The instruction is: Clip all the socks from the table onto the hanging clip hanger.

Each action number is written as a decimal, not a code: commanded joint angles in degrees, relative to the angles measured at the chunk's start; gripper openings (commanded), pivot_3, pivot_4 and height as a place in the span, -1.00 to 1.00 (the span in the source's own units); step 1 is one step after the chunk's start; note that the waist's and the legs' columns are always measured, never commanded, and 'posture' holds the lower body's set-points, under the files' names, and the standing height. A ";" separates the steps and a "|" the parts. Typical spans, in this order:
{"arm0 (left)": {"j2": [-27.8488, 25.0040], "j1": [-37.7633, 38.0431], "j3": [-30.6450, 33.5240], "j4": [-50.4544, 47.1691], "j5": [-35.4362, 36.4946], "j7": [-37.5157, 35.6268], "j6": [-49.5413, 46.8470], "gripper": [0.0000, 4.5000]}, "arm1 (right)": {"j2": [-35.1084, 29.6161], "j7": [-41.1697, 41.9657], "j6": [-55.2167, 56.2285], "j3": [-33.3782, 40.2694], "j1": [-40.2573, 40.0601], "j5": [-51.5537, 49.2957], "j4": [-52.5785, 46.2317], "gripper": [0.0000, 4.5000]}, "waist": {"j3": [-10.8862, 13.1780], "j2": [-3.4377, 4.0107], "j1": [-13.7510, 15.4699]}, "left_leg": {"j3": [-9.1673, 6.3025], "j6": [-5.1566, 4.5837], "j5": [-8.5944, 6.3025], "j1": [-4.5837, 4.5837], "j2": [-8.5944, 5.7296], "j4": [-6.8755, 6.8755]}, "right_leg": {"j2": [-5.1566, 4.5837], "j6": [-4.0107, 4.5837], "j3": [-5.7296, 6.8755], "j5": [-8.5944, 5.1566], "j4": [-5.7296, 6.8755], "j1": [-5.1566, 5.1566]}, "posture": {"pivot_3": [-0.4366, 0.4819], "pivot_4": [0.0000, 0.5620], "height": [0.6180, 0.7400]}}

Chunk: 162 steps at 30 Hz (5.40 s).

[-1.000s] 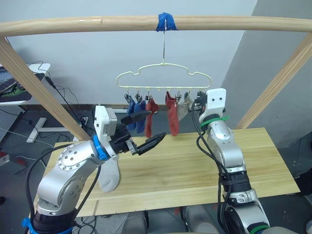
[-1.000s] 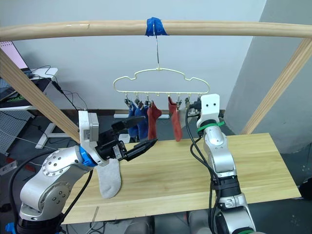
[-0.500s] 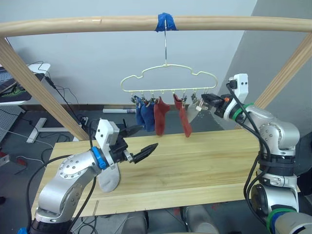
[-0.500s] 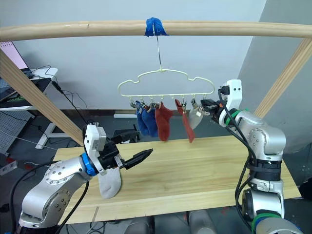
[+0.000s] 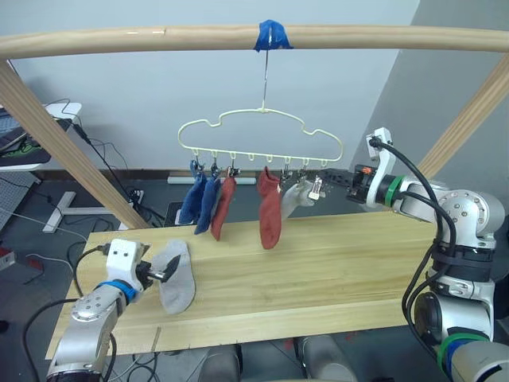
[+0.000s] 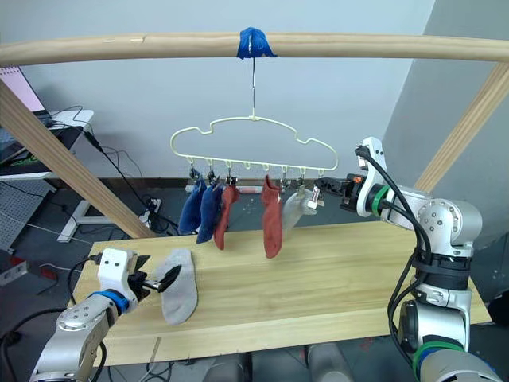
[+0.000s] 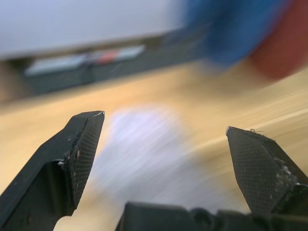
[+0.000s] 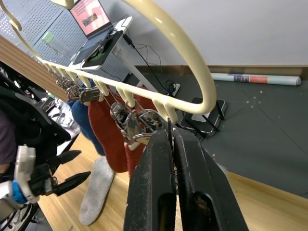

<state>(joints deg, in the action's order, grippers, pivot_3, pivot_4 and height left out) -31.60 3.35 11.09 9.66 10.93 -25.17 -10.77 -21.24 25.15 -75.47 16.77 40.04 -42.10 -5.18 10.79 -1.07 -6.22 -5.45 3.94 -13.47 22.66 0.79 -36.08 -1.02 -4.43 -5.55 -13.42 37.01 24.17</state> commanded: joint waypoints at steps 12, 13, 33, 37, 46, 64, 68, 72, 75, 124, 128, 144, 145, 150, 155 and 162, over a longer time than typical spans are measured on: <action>1.75 -8.86 -2.65 16.02 -1.52 -6.57 1.02 1.00 | -1.26 -1.93 -1.44 1.75 1.94 -3.42 -2.25 -0.99 | 0.00 0.00 0.10 | -0.01 0.00 0.00 -0.03 -0.01 0.02 | -0.01 0.00 0.02 0.00 0.05 0.02 | -0.26 -0.36 1.00; 1.74 -9.47 -2.84 17.61 -1.97 -6.69 1.98 1.00 | -1.28 -2.01 -1.37 1.67 2.01 -3.43 -2.29 -0.99 | 0.00 0.00 -0.02 | 0.01 0.00 0.00 -0.05 -0.01 0.01 | -0.01 0.00 0.01 0.01 0.06 0.01 | -0.27 -0.37 1.00; 1.05 -10.68 -6.93 20.38 -5.37 -11.78 7.18 -0.78 | -0.65 -3.61 -1.14 2.18 1.66 -3.69 -2.53 -1.00 | 0.01 0.02 -0.36 | 0.01 0.00 0.00 -0.11 -0.01 0.03 | -0.02 0.00 -0.02 0.00 0.08 -0.02 | -0.29 -0.35 1.00; 1.50 -9.33 -6.60 12.05 -2.60 -14.36 4.14 -0.96 | -0.71 -3.32 -0.68 1.95 1.57 -3.51 -2.09 -1.00 | 0.01 0.02 -0.35 | 0.00 0.00 0.00 -0.06 0.00 0.04 | -0.02 0.00 -0.01 0.00 0.06 0.00 | -0.28 -0.36 1.00; -0.05 -5.41 -9.39 -16.37 6.07 -25.48 0.06 -0.96 | -0.79 -3.23 -4.68 4.06 2.37 -5.58 -0.23 -1.00 | 0.03 0.01 -0.35 | -0.01 0.00 0.00 -0.02 0.00 0.04 | -0.01 0.01 0.00 -0.01 0.02 0.02 | -0.26 -0.38 1.00; 4.96 -16.08 -20.38 -22.29 -3.84 -21.41 10.90 -0.96 | 7.59 -18.80 -17.03 17.90 8.21 -17.78 2.86 -1.00 | 0.05 0.01 -1.82 | 0.02 -0.01 0.00 0.04 -0.01 0.04 | 0.01 0.00 -0.04 0.00 -0.02 0.03 | -0.34 -0.45 1.00; 6.62 -18.15 -20.71 -19.62 -5.48 -19.75 12.99 -0.96 | 7.94 -23.06 -17.03 18.03 7.72 -22.38 3.04 -1.00 | 0.05 0.02 -1.97 | 0.02 -0.01 0.00 0.04 -0.01 0.01 | 0.02 -0.01 -0.04 0.01 0.01 0.03 | -0.35 -0.46 1.00; 7.87 -19.45 -20.61 -18.24 -6.03 -18.81 14.75 -0.96 | 8.03 -26.62 -17.03 18.18 7.55 -25.93 3.55 -1.00 | 0.05 0.02 -2.20 | 0.03 -0.01 0.00 0.05 -0.01 0.03 | 0.02 -0.01 -0.06 0.01 0.01 0.03 | -0.35 -0.47 1.00; 8.19 -19.98 -20.60 -17.71 -6.25 -18.34 15.21 -0.96 | 8.02 -28.63 -17.03 18.28 7.49 -27.77 3.86 -1.00 | 0.05 0.02 -2.21 | 0.02 -0.01 0.00 0.05 -0.01 0.03 | 0.02 -0.01 -0.05 0.01 0.01 0.04 | -0.35 -0.47 1.00; 10.84 -22.85 -20.98 -16.22 -5.50 -18.28 15.96 -0.96 | -14.14 -37.75 4.10 -1.66 -3.92 -55.43 -0.80 0.98 | 0.05 0.03 -2.78 | 0.01 -0.02 0.01 0.11 -0.02 0.00 | 0.03 -0.03 -0.07 0.00 -0.01 0.02 | -0.36 -0.43 1.00; 10.88 -23.15 -21.46 -15.45 -5.69 -18.68 16.01 -0.96 | -28.62 -12.66 12.85 -5.16 -10.27 -34.09 -12.39 0.98 | 0.06 0.04 -1.83 | 0.00 -0.03 0.00 0.09 -0.02 0.01 | 0.03 -0.04 -0.05 -0.02 -0.05 0.03 | -0.41 -0.42 1.00; 8.76 -21.93 -19.66 -17.79 3.32 -24.10 4.98 0.81 | -28.64 17.15 46.44 -12.35 -23.70 2.92 -19.38 1.00 | 0.09 0.04 -2.10 | 0.27 -0.01 0.00 -0.09 -0.02 -0.06 | 0.02 -0.20 -0.26 0.04 -0.04 -0.04 | -0.41 -0.44 1.00; 7.59 -21.00 -18.50 -18.10 4.19 -24.33 3.97 0.94 | -27.94 17.48 47.12 -13.15 -24.01 4.23 -18.83 1.00 | 0.09 0.04 -2.12 | 0.26 -0.02 0.00 -0.11 -0.01 -0.05 | 0.02 -0.19 -0.26 0.04 -0.03 -0.04 | -0.41 -0.44 1.00; 1.43 -14.84 -8.66 -23.66 11.95 -23.24 -5.30 1.00 | -25.36 19.56 48.58 -14.55 -24.52 7.30 -17.04 1.00 | 0.10 0.03 -1.99 | 0.24 -0.02 0.00 -0.16 0.02 -0.03 | 0.04 -0.17 -0.24 0.04 0.06 -0.03 | -0.30 -0.44 1.00; -2.93 -8.17 1.47 -30.19 20.04 -20.96 -14.16 1.00 | -24.84 22.47 50.20 -14.24 -24.86 9.57 -14.94 1.00 | 0.11 0.00 -1.33 | 0.24 -0.01 0.00 -0.16 0.00 -0.08 | -0.01 -0.17 -0.23 0.04 0.02 -0.08 | -0.18 -0.45 1.00; -10.57 2.11 14.97 -34.37 21.01 -15.99 -23.31 1.00 | -24.55 24.85 50.47 -14.93 -25.00 11.12 -14.32 1.00 | 0.11 -0.01 -0.10 | 0.19 -0.01 0.00 -0.20 0.01 -0.05 | 0.00 -0.14 -0.17 0.02 0.05 -0.07 | -0.06 -0.46 1.00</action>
<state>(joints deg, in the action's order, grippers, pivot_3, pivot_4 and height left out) -40.60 3.31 21.35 -22.98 32.92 -42.12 -33.05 -45.45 48.75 -26.13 1.06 15.01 -31.43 -18.58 10.90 -1.08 -6.32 -5.24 3.92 -13.47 22.45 0.81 -36.11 -1.02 -4.54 -5.73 -13.42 37.07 24.10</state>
